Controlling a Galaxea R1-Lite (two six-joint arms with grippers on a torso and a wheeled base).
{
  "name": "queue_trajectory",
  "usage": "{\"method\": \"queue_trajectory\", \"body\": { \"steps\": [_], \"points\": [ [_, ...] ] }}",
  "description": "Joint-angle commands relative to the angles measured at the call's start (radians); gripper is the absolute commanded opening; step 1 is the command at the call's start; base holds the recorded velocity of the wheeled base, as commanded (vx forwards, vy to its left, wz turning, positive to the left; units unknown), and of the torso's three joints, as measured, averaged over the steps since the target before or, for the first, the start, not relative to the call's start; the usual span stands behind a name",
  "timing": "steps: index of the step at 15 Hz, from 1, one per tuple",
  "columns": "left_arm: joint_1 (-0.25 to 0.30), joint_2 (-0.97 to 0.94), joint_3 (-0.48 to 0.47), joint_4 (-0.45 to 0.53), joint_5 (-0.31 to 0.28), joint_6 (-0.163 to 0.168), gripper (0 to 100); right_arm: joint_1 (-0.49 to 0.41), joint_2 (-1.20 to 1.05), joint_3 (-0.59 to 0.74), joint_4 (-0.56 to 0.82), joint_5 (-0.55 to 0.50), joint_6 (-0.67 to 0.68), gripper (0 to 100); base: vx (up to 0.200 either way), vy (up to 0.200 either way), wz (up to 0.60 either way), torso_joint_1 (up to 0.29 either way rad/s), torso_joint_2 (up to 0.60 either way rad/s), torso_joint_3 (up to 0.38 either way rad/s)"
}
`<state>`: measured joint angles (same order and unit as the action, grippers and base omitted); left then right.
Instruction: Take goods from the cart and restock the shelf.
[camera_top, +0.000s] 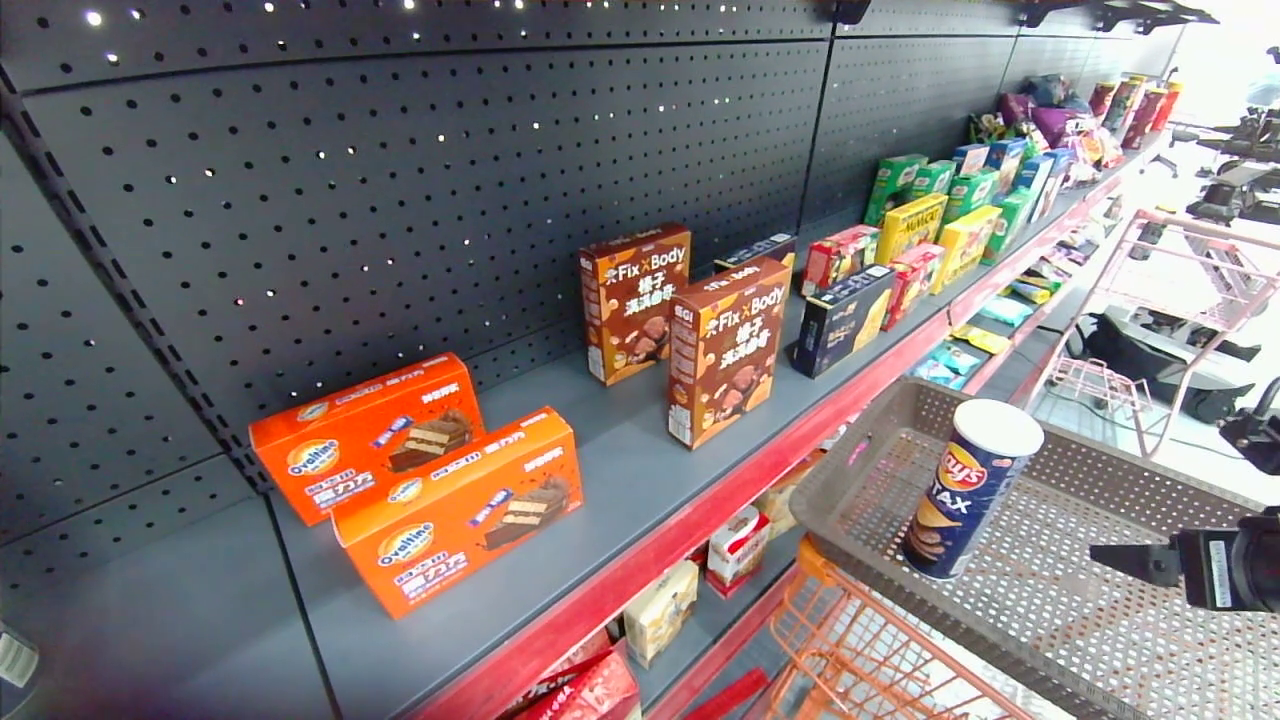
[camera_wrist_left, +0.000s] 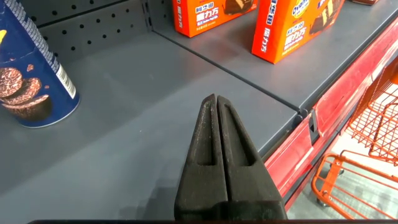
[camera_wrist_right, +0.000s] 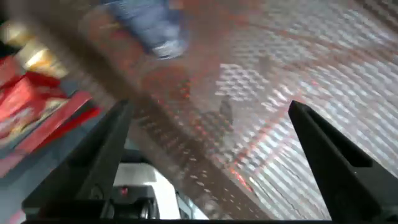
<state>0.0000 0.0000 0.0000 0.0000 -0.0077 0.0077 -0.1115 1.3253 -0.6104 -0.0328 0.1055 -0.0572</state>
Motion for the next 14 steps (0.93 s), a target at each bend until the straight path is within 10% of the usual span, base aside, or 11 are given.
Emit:
{"method": "queue_trajectory", "body": {
  "steps": [1, 7, 14],
  "points": [
    [0.0, 0.0, 0.0, 0.0, 0.0, 0.0, 0, 0.019, 0.035, 0.037, -0.036, 0.066, -0.047, 100, 0.0, 0.0, 0.0, 0.0, 0.0, 0.0],
    [0.0, 0.0, 0.0, 0.0, 0.0, 0.0, 0, 0.019, 0.259, 0.032, -0.409, 0.164, -0.207, 100, 0.0, 0.0, 0.0, 0.0, 0.0, 0.0],
    [0.0, 0.0, 0.0, 0.0, 0.0, 0.0, 0, 0.018, 0.391, -0.072, -0.481, 0.263, -0.285, 100, 0.0, 0.0, 0.0, 0.0, 0.0, 0.0]
  ]
}}
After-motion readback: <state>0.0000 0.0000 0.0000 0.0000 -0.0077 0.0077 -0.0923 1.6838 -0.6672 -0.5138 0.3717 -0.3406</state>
